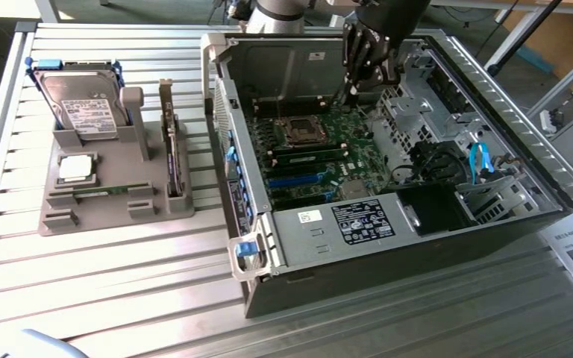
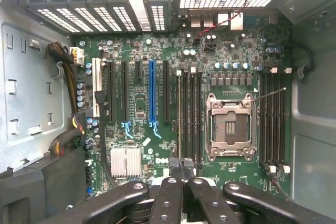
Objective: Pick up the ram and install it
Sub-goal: 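Press down the ram until it locks into place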
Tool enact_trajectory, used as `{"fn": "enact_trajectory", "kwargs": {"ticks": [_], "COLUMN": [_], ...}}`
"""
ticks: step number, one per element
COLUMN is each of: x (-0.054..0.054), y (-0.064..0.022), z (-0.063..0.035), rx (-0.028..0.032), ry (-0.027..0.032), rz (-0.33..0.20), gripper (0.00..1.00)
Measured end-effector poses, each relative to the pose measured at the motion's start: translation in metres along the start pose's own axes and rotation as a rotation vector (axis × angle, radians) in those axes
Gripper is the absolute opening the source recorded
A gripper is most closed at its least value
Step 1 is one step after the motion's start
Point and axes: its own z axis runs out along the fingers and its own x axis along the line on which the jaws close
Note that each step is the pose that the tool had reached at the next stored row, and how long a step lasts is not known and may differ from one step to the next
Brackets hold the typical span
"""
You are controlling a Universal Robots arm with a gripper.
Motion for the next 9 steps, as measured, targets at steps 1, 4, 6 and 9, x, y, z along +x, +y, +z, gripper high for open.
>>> {"fn": "enact_trajectory", "kwargs": {"ticks": [1,4,6,9], "x": [0.0000,0.0000,0.0000,0.0000], "y": [0.0000,0.0000,0.0000,0.0000], "z": [-0.0001,-0.0002,-0.0002,-0.0002], "rx": [-0.0001,-0.0002,-0.0001,-0.0001], "ry": [0.0002,-0.0008,-0.0039,-0.0059], "rz": [0.000,0.000,0.000,0.000], "gripper": [0.10,0.10,0.10,0.10]}}
